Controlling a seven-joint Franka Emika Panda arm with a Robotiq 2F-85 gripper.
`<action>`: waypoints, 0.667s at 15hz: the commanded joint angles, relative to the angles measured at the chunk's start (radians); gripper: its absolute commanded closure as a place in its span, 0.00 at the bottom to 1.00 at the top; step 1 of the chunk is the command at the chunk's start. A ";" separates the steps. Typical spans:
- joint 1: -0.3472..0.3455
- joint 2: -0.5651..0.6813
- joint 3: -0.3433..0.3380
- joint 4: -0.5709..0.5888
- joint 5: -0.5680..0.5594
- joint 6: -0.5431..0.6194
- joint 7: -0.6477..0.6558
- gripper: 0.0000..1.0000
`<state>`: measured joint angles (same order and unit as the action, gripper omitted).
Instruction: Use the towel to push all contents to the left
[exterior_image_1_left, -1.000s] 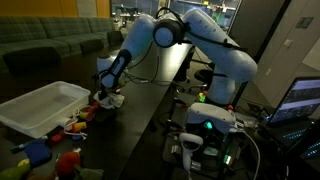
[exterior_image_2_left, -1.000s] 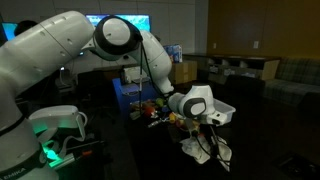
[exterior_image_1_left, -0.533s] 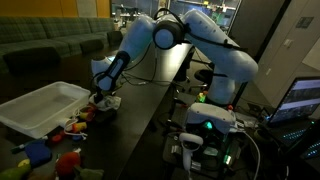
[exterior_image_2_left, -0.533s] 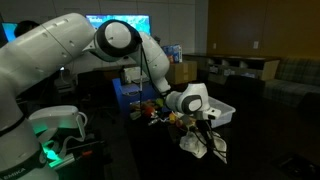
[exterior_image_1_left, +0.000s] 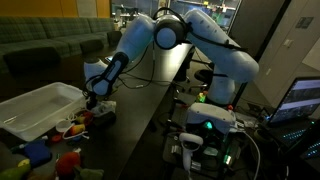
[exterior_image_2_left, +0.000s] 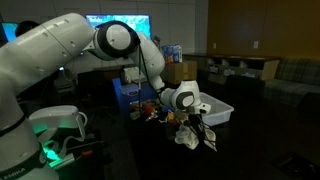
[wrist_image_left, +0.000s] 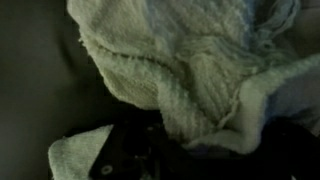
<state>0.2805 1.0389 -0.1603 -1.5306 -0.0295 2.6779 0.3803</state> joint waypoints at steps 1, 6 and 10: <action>0.007 0.019 0.057 0.011 -0.005 -0.003 -0.040 0.99; 0.014 0.011 0.102 0.006 -0.003 -0.006 -0.081 0.99; 0.025 0.004 0.141 -0.004 -0.006 -0.005 -0.122 0.99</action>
<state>0.2937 1.0302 -0.0543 -1.5294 -0.0296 2.6779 0.2881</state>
